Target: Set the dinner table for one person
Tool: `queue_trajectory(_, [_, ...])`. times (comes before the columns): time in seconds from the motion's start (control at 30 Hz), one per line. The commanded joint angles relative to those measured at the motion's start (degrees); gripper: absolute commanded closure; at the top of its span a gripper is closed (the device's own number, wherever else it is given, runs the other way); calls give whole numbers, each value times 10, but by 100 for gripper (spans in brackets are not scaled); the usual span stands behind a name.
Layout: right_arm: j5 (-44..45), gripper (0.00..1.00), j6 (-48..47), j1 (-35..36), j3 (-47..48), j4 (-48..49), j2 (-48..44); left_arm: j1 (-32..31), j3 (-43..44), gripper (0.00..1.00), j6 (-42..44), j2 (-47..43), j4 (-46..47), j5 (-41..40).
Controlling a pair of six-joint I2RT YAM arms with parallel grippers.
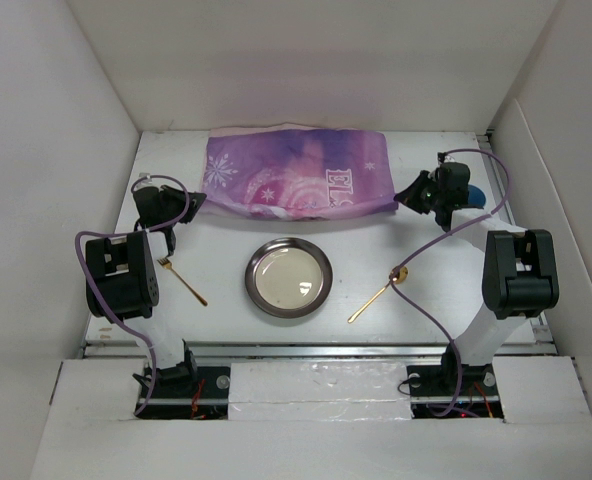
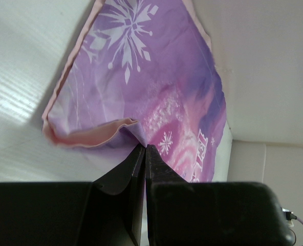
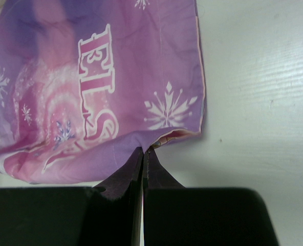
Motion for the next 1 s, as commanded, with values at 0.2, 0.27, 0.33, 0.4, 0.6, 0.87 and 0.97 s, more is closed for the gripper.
queue_trajectory(0.2, [-9,100,0,-14,-74,89,-69,24,-91,100,-23,16,199,48])
queue_trajectory(0.27, [-2,100,2,-14,-96,87,-73,24,-104,100,-27,9,206,47])
queue_trajectory(0.33, [-2,100,3,-14,-115,87,-71,24,-121,100,-27,-3,210,49])
queue_trajectory(0.4, [-3,100,10,-14,-129,90,-74,24,-136,100,-31,-14,215,42])
queue_trajectory(0.6, [29,98,22,-9,-178,86,-118,18,-182,100,-48,-53,221,28])
queue_trajectory(0.87, [87,98,43,4,-222,56,-174,8,-229,100,-49,-145,176,-13])
queue_trajectory(0.97, [101,82,46,4,-233,43,-195,3,-215,94,-37,-182,85,-44])
